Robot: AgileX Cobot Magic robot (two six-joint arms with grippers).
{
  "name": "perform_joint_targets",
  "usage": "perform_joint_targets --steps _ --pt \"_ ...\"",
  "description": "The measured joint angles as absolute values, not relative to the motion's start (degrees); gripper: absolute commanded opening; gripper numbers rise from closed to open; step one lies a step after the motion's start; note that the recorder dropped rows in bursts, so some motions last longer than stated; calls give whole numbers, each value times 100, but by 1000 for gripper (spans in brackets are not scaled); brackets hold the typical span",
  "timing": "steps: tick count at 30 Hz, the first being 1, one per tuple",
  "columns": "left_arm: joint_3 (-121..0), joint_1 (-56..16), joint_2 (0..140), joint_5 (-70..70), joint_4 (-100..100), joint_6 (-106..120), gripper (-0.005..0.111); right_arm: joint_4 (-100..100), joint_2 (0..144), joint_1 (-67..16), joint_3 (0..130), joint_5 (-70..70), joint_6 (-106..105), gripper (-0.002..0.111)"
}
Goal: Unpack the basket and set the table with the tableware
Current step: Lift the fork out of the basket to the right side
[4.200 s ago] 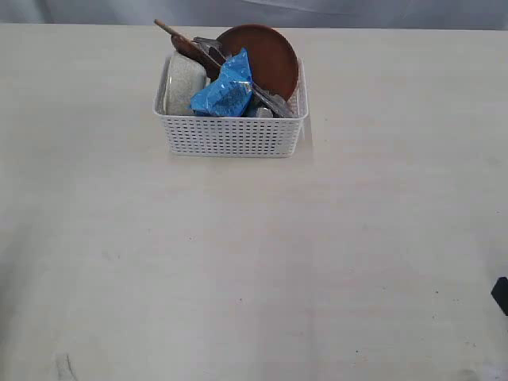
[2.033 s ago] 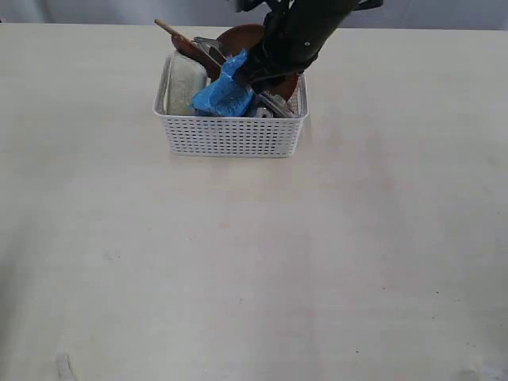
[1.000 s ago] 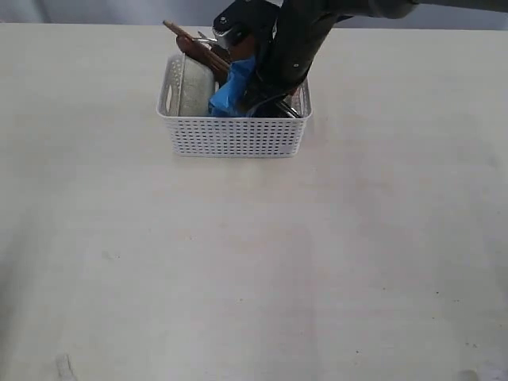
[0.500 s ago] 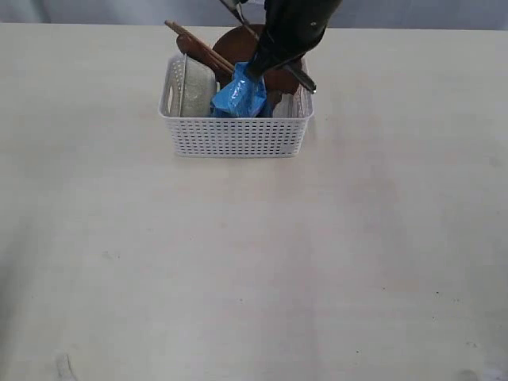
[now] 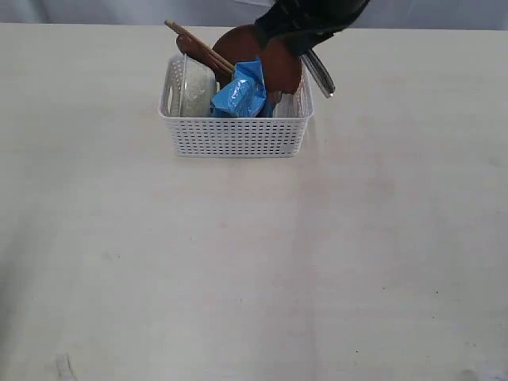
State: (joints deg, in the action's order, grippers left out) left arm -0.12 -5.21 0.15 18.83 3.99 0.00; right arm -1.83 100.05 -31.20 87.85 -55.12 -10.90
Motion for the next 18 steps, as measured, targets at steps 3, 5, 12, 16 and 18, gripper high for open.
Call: perform_joint_targets --steps 3,5,12,16,18 --pt "-12 -521 15 1883 399 0 0 -454 9832 -2782 8178 -5369 -837 0" --pt "-12 -521 15 1883 399 0 0 -542 9769 -2508 7850 -5300 -731 0" --pt "-12 -521 15 1883 399 0 0 -930 10543 -1514 7546 -4858 -395 0" --pt "-12 -521 15 1883 399 0 0 -990 11201 -1514 7510 -4876 -398 0" --pt "-12 -521 15 1883 399 0 0 -990 11361 -1514 7487 -4906 -398 0"
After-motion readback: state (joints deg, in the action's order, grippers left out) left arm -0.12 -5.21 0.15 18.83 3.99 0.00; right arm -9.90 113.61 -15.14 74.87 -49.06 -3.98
